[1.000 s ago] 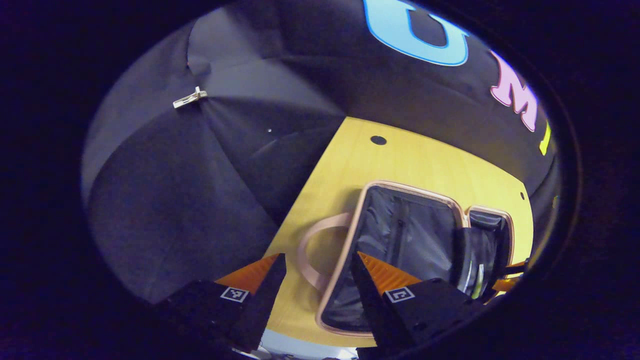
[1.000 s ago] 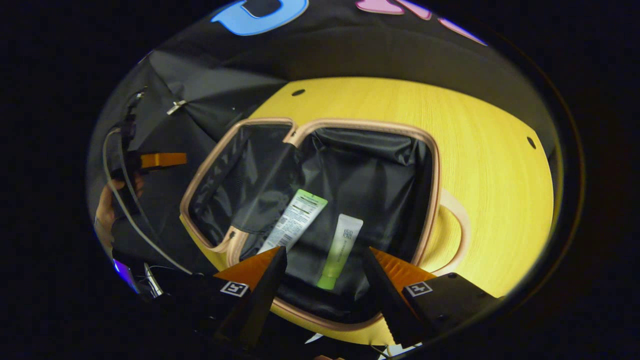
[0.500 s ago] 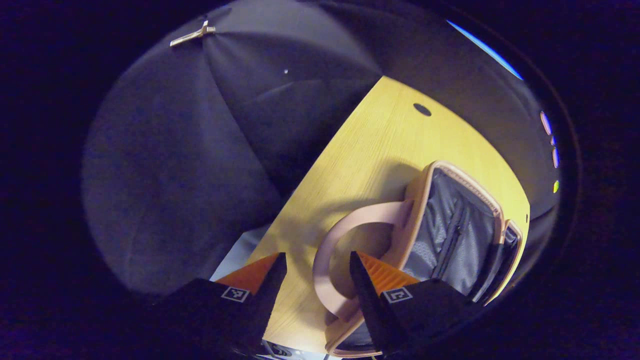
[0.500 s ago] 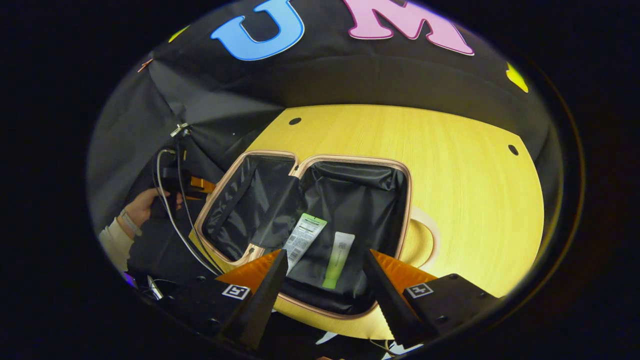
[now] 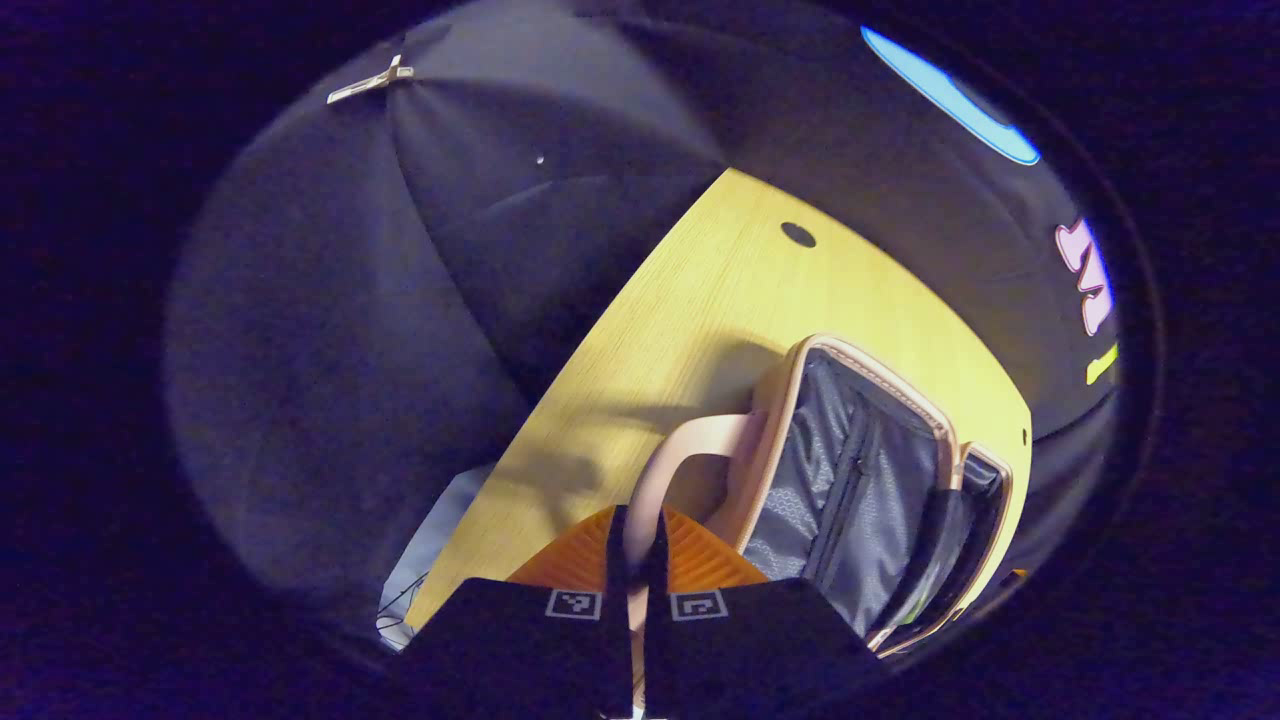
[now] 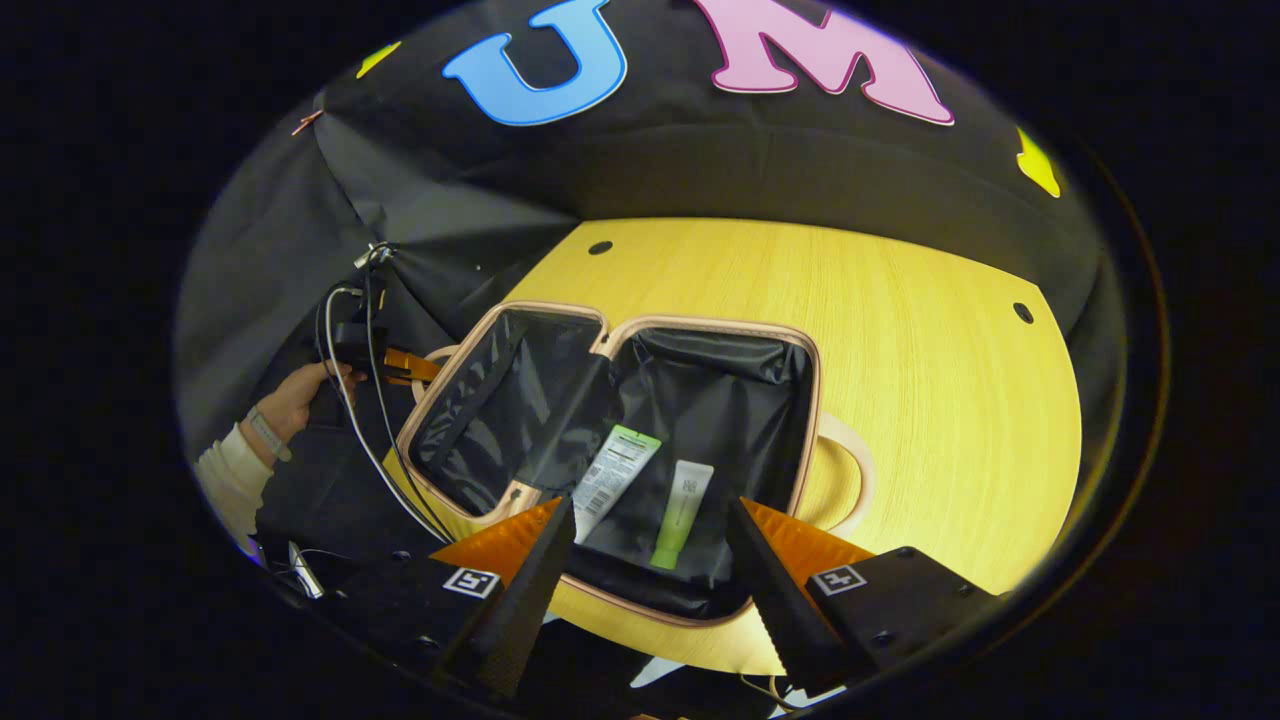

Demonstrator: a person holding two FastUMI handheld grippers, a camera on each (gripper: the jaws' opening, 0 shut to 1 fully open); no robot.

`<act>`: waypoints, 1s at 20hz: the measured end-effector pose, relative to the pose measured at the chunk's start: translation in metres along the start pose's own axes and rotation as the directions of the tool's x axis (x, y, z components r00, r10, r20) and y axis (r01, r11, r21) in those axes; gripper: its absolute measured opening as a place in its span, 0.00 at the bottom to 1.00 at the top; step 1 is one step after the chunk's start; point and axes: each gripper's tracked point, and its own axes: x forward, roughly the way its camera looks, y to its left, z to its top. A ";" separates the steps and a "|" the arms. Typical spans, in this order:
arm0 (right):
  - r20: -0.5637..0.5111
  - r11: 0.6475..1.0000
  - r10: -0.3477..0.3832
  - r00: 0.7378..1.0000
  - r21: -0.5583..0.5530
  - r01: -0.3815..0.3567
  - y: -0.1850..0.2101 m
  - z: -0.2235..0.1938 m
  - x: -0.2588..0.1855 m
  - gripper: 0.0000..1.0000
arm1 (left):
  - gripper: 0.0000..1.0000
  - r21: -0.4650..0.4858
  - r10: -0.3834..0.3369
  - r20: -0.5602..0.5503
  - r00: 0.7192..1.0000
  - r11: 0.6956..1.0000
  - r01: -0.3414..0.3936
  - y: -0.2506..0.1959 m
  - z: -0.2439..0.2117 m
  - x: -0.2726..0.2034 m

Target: First open the suitcase, pack the skin care products into it, and then close the suitcase.

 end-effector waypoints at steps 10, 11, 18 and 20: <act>0.189 0.998 0.042 0.981 0.033 -0.050 -0.047 0.051 -0.044 0.96 | 0.08 0.263 -0.428 0.293 0.855 0.896 0.358 -0.229 0.035 -0.210; 0.198 0.998 0.045 0.979 0.041 -0.054 -0.055 0.053 -0.051 0.96 | 0.08 0.303 -0.476 0.278 0.834 0.868 0.394 -0.265 0.026 -0.219; 0.267 0.996 -0.044 0.963 0.091 0.021 -0.144 0.038 -0.124 0.96 | 0.10 0.379 -0.636 -0.039 0.771 0.704 0.601 -0.464 -0.111 -0.131; 0.278 0.990 -0.094 0.956 0.127 0.060 -0.169 0.028 -0.143 0.96 | 0.11 0.392 -0.587 -0.134 0.799 0.709 0.586 -0.485 -0.156 -0.074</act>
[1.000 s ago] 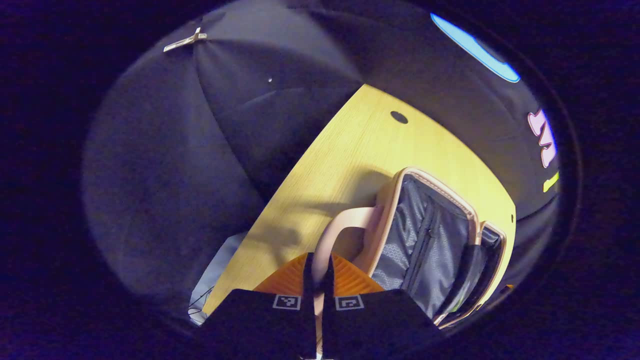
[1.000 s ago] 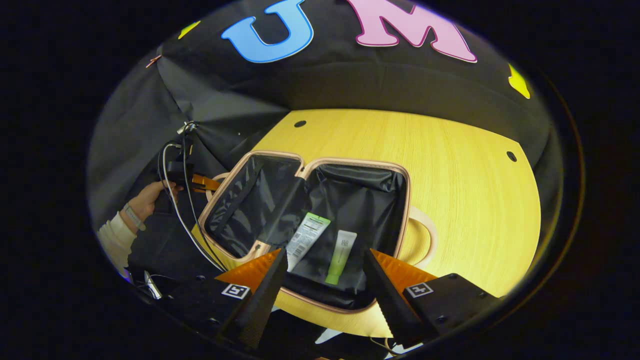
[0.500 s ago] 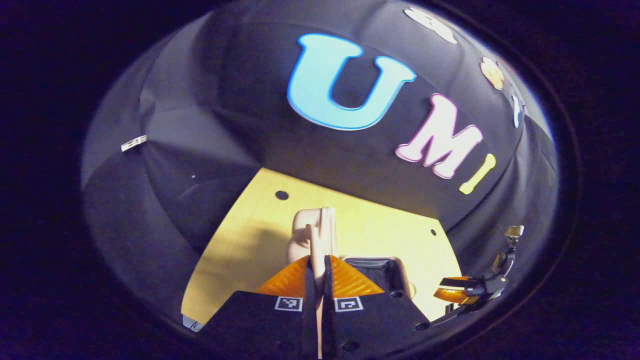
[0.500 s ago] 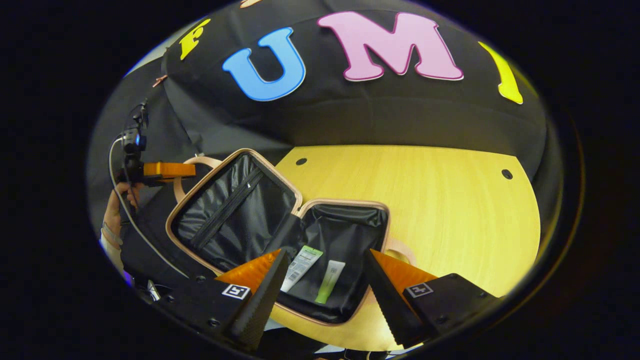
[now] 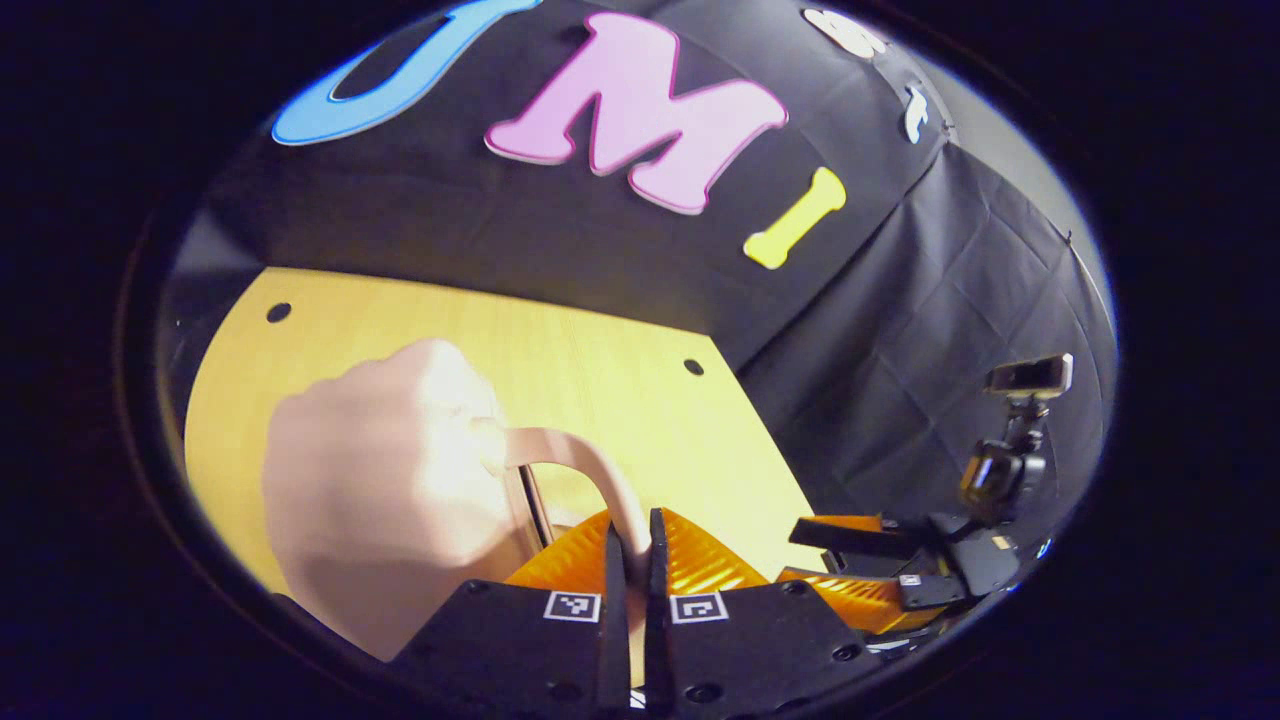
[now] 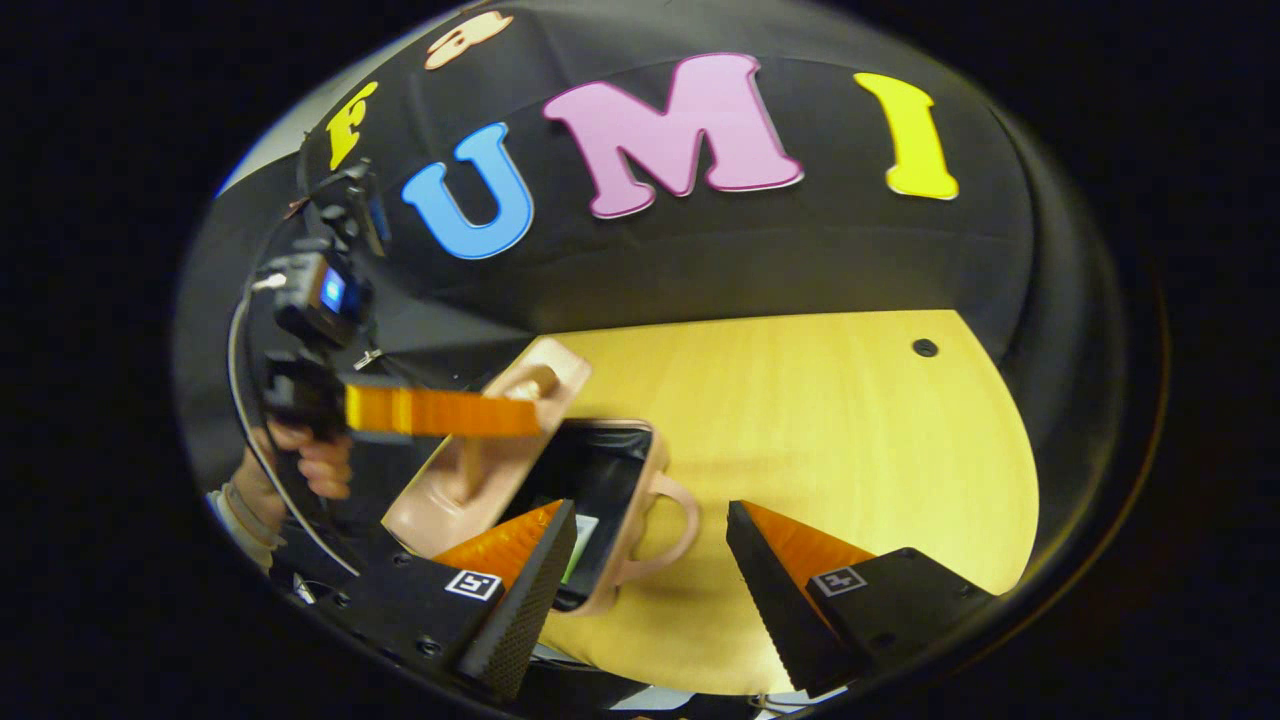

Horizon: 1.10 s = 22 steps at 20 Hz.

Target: First open the suitcase, pack the skin care products into it, and then close the suitcase.

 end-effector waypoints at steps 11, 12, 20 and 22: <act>0.112 0.981 -0.190 0.975 0.066 0.184 -0.137 -0.010 -0.094 0.96 | 0.76 0.057 0.249 0.021 0.968 0.967 -0.250 -0.007 -0.001 0.047; 0.196 0.972 -0.232 0.953 0.000 0.236 -0.153 0.007 -0.101 0.96 | 0.83 0.072 0.279 0.088 0.956 0.956 -0.286 -0.014 0.013 0.033; 0.568 0.942 -0.137 0.811 -0.179 0.285 -0.130 0.144 -0.143 0.97 | 0.91 0.161 0.365 0.642 0.674 0.796 -0.584 -0.128 0.120 -0.150; 0.600 0.954 -0.098 0.794 -0.171 0.247 -0.098 0.160 -0.150 0.97 | 0.91 0.138 0.321 0.705 0.632 0.812 -0.567 -0.159 0.133 -0.181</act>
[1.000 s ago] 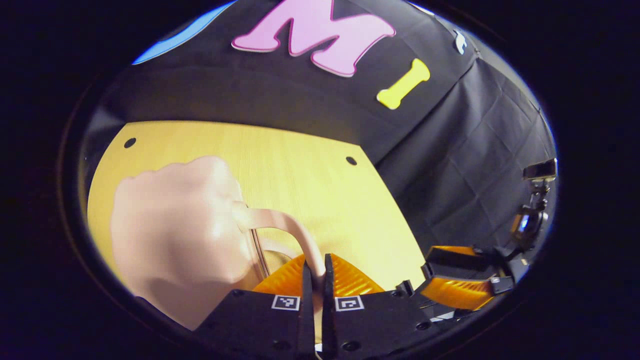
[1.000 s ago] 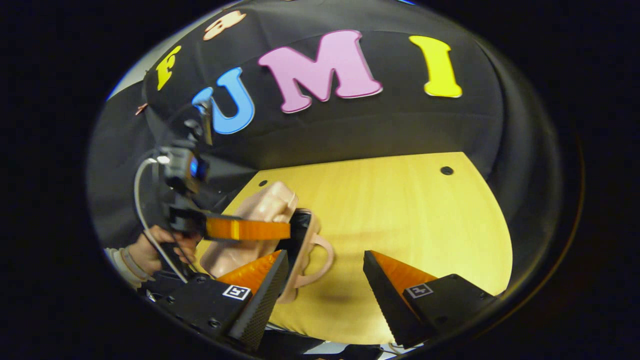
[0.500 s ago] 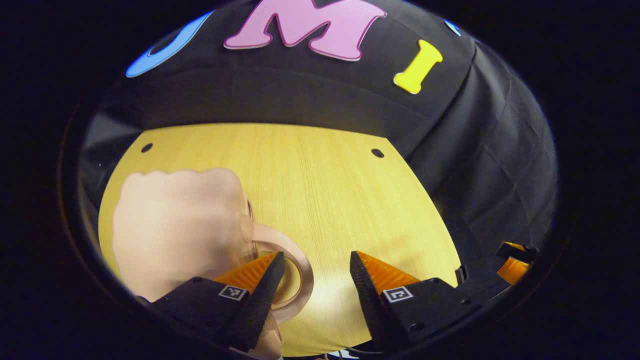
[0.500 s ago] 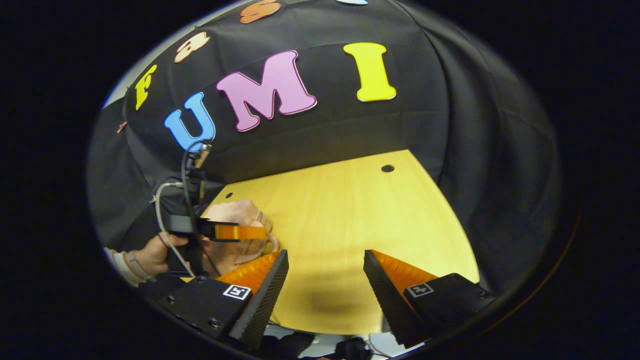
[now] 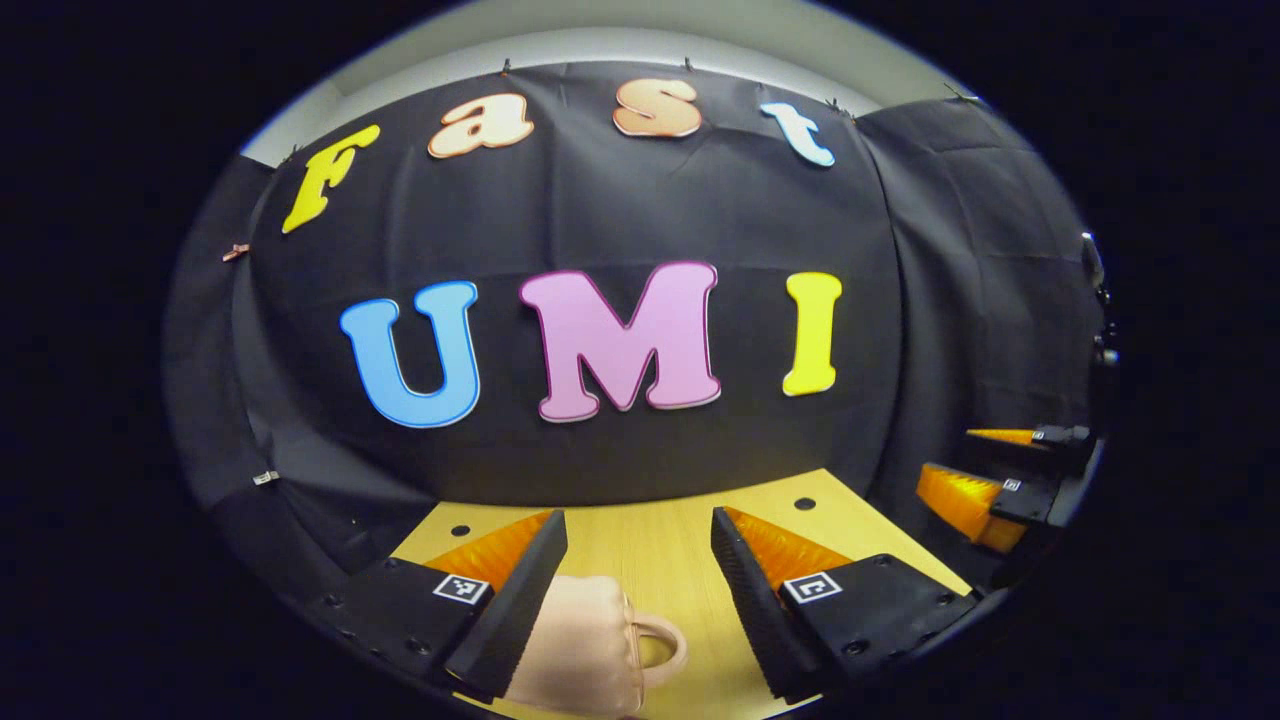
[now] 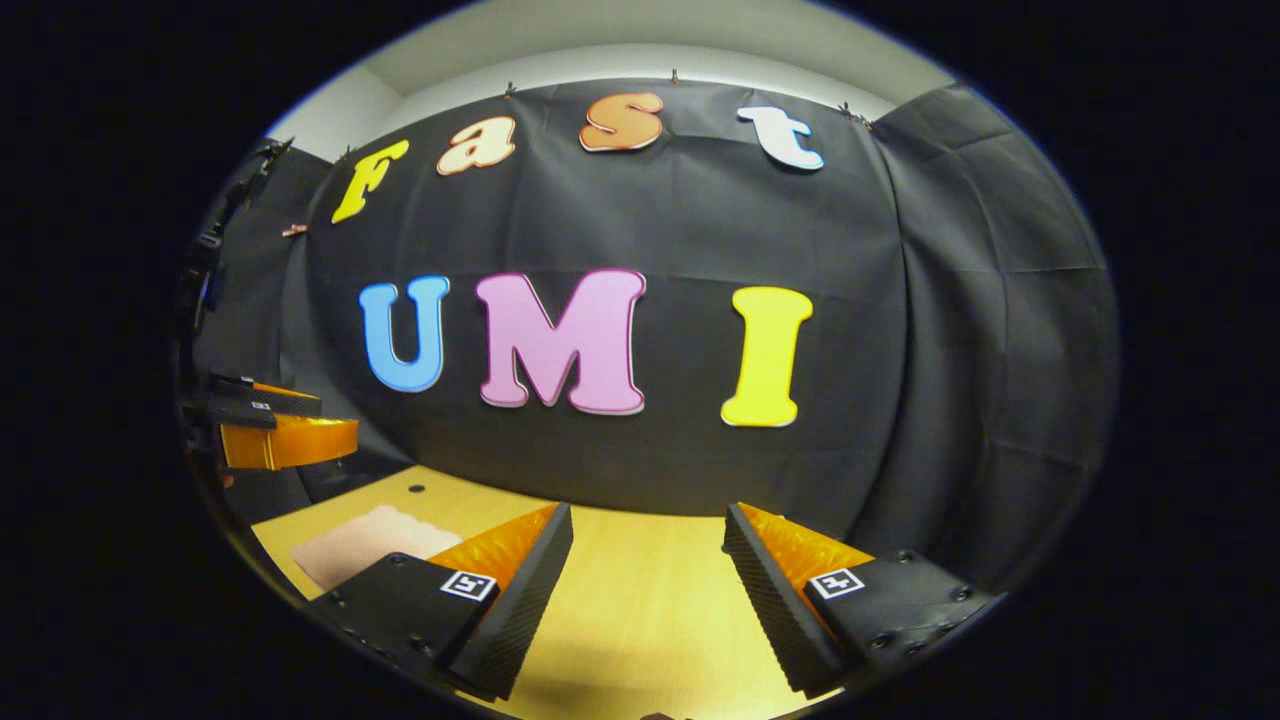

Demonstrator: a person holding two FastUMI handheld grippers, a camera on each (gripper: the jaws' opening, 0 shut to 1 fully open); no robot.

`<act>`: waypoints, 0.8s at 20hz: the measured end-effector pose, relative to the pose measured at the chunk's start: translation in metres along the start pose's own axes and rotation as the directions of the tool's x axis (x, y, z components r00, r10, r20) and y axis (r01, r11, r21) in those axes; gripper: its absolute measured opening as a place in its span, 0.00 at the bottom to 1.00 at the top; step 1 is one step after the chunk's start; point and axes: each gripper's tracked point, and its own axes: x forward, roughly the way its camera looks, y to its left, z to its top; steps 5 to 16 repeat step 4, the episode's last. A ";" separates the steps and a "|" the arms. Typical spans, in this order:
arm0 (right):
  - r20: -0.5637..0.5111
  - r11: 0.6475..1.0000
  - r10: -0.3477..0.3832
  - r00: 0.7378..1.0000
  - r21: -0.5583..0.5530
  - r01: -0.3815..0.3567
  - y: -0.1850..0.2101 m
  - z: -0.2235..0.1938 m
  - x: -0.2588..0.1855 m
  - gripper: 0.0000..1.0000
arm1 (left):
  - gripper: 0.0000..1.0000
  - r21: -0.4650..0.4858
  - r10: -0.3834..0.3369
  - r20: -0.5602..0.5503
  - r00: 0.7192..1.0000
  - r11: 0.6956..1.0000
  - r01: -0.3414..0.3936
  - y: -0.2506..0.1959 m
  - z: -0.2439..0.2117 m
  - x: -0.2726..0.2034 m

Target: First open the suitcase, pack the skin care products into it, and then close the suitcase.

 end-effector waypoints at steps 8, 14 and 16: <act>0.075 1.000 0.021 0.997 0.001 -0.021 0.032 0.040 -0.008 0.98 | 0.93 -0.059 -0.029 0.054 0.998 0.998 0.032 0.001 0.030 -0.018; 0.075 1.000 0.021 0.997 0.001 -0.021 0.032 0.040 -0.008 0.98 | 0.93 -0.059 -0.029 0.054 0.998 0.998 0.032 0.001 0.030 -0.018; 0.075 1.000 0.021 0.997 0.001 -0.021 0.032 0.040 -0.008 0.98 | 0.93 -0.059 -0.029 0.054 0.998 0.998 0.032 0.001 0.030 -0.018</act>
